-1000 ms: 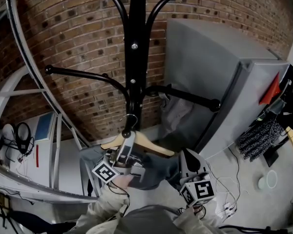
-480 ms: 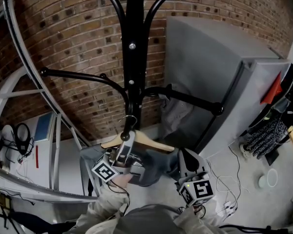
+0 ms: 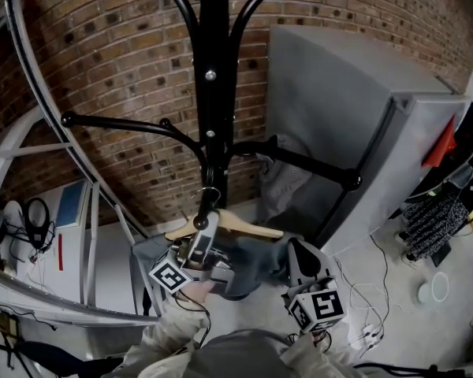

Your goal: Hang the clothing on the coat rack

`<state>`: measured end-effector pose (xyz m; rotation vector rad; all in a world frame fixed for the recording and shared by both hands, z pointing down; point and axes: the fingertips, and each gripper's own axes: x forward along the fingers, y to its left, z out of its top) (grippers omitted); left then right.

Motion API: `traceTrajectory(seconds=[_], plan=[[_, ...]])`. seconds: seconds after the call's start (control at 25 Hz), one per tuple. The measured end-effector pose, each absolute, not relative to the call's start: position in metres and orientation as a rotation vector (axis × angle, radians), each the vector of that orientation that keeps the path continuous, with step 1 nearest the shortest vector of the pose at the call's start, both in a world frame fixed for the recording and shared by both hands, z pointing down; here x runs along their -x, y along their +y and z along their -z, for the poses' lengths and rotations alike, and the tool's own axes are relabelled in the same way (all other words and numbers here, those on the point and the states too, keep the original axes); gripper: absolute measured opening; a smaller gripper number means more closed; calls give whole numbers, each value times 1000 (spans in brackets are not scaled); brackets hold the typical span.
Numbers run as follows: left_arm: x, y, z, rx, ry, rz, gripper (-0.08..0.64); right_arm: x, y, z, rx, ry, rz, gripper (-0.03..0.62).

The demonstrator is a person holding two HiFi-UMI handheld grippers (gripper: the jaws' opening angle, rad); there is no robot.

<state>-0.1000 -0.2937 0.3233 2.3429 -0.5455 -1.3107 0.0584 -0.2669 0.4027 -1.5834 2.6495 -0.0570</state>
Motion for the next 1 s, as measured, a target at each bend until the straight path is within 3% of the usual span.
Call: traceTrajectory(seconds=[1.0], plan=[[102, -284, -376, -2134, -524, 1298, 133, -61, -257, -415, 1562, 2664, 122, 23]])
